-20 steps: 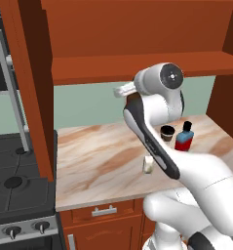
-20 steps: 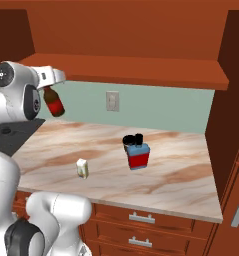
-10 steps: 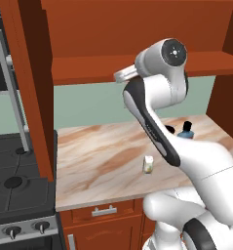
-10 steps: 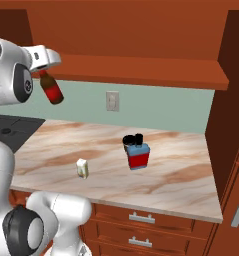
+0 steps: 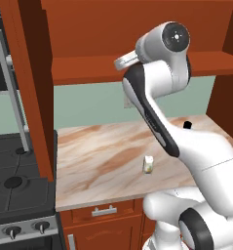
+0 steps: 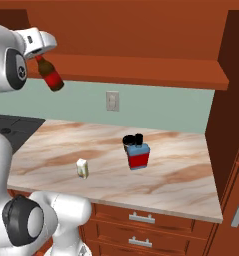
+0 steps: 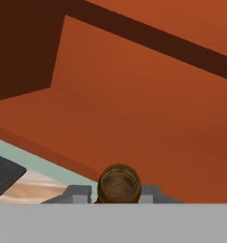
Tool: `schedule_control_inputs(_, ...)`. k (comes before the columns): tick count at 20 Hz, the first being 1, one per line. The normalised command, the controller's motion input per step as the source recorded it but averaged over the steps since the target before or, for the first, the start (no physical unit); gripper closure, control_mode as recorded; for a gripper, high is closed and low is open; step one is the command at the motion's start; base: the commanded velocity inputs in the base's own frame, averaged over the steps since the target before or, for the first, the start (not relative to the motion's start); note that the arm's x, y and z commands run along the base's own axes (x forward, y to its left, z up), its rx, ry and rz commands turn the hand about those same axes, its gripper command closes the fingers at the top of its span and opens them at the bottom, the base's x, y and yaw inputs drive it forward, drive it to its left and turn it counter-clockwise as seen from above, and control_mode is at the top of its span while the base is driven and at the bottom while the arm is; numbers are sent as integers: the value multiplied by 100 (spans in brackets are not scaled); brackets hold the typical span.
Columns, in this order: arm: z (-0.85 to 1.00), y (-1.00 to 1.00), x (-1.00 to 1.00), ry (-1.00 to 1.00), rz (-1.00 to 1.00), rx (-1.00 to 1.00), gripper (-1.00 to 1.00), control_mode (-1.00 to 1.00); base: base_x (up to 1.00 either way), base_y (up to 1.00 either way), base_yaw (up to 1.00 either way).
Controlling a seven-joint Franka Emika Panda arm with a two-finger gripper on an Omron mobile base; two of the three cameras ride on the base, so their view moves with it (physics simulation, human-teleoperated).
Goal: Sort all alcoholic drinks to one cabinet, and non-alcoholic drinks to the other.
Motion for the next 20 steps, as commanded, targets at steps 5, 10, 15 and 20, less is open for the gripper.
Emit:
schedule_control_inputs(5, 19, -5, 0, -11, 0, -2, 100, -100, 0, 0, 0)
schedule_control_inputs(10, 4, -13, 0, -9, 0, 0, 100, -100, 0, 0, 0)
schedule_control_inputs(15, 0, -29, 3, -3, -1, 0, 100, -100, 0, 0, 0)
schedule_control_inputs(20, 0, -30, 7, -3, -2, 0, 100, -100, 0, 0, 0)
